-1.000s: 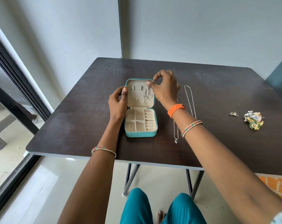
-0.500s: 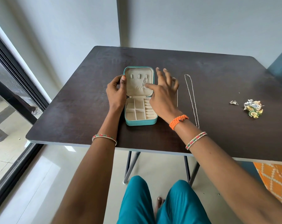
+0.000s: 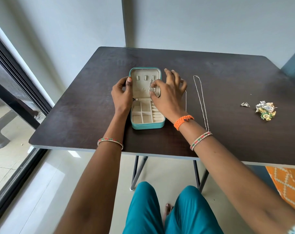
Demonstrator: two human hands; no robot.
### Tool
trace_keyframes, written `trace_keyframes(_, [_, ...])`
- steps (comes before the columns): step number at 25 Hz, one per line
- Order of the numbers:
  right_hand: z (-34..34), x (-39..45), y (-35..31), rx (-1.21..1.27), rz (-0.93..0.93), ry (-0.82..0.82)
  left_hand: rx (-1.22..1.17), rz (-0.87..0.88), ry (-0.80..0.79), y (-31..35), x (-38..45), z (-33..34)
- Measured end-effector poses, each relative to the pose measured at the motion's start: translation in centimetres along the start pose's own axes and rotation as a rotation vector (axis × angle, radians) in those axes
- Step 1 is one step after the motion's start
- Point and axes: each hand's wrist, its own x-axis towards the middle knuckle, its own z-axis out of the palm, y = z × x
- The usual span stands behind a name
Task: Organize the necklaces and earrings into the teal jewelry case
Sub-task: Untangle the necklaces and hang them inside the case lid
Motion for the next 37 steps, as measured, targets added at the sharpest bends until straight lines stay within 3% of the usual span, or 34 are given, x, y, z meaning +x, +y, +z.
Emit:
trace_keyframes(9, [0.8,1.2,-0.5,-0.188,-0.106,0.012,0.004,-0.009,-0.003,-0.2,0.2,0.1])
trace_keyframes(18, [0.0,0.4,0.7,0.081,-0.030,-0.014,0.069,0.078,0.040,-0.5,0.3,0.1])
trace_keyframes(24, [-0.6,0.5,0.1,0.067,0.001,0.015,0.061,0.063,0.037,-0.6,0.3,0.1])
trace_keyframes(34, [-0.1,-1.0,0.0,-0.003,-0.010,-0.091,0.054,0.059,0.040,-0.4,0.3,0.2])
trace_keyframes(37, [-0.4,-0.9,-0.1,0.046,0.022,-0.046,0.058,0.058,0.035,-0.5,0.3,0.1])
